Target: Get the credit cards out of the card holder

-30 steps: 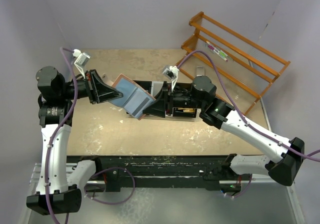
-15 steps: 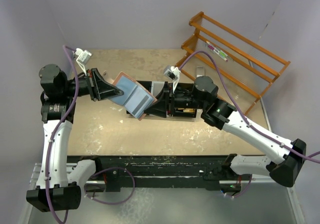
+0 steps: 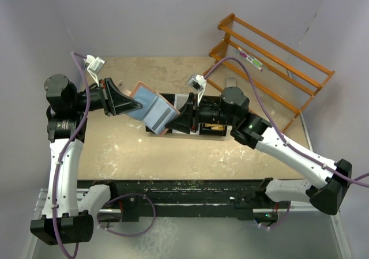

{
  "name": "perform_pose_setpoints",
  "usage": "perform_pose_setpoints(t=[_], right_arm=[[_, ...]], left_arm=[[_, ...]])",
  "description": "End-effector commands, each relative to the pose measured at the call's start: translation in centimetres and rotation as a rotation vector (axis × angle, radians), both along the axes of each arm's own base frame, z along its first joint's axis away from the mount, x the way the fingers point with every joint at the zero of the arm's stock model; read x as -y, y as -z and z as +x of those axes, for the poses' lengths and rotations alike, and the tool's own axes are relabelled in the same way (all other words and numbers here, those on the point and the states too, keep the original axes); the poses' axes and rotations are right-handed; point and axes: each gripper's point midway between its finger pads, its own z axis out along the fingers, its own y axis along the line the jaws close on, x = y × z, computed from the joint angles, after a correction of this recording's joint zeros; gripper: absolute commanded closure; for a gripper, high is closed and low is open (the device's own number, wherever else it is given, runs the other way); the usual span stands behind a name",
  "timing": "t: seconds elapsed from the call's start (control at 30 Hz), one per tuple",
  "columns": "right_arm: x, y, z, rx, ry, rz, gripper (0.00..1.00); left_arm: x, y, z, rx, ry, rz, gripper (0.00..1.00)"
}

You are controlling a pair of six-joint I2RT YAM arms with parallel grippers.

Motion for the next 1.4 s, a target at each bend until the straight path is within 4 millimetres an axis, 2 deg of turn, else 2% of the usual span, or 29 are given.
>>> perform_pose_setpoints(t=[0.0,0.13,0.43,0.67,0.8,0.93,1.0,1.03,1.13,1.2,1.3,1.33,1.37], right_arm=[[-0.2,-3.0,1.3,0.050,0.059,0.067,0.70],[-0.5,-3.4,1.7,0.032,0.075,0.089,0.67],[-1.1,-3.8,1.8,-0.085,0.076,0.175,0.52],[-1.6,-4.7,2.3,-0.163,0.095,0.224,0.51],[-2.1,-4.0,2.3,-0.188,0.072,0.202,0.51],[-2.3,-2.1,4.6,-0.266,0.197,0.130,0.51],[-2.3,-1.3,6.5,-0.267,0.297,0.073,0.52],[-2.4,-0.9,6.9,-0.279,0.312,0.050,0.53],[-2.6,-0.8,7.0,-0.296,0.322,0.054,0.55],[-2.6,-1.4,6.7,-0.290,0.314,0.079,0.57],[-2.6,-2.2,6.2,-0.283,0.300,0.096,0.65],[-2.6,-2.4,6.1,-0.282,0.302,0.098,0.69],[-2.6,-2.5,6.1,-0.278,0.311,0.092,0.74]], left_arm=[[0.1,-0.7,-0.4,0.037,0.010,-0.001,1.00],[0.1,-0.7,-0.6,0.044,0.010,0.000,1.00],[0.1,-0.3,-0.5,0.067,0.003,0.014,1.00],[0.1,-0.3,-0.7,0.090,0.002,0.021,1.00],[0.1,-0.3,-0.9,0.096,0.003,0.026,1.00],[0.1,-0.4,-1.0,0.107,0.001,0.030,1.00],[0.1,-0.4,-1.0,0.110,0.000,0.030,1.00],[0.1,-0.4,-1.0,0.110,0.001,0.030,1.00],[0.1,-0.4,-1.1,0.113,0.003,0.032,1.00],[0.1,-0.2,-1.1,0.120,0.001,0.037,1.00],[-0.1,0.5,-0.8,0.147,-0.014,0.060,1.00],[-0.1,0.9,-0.6,0.168,-0.024,0.076,0.95],[-0.3,1.4,-0.2,0.194,-0.043,0.099,0.84]])
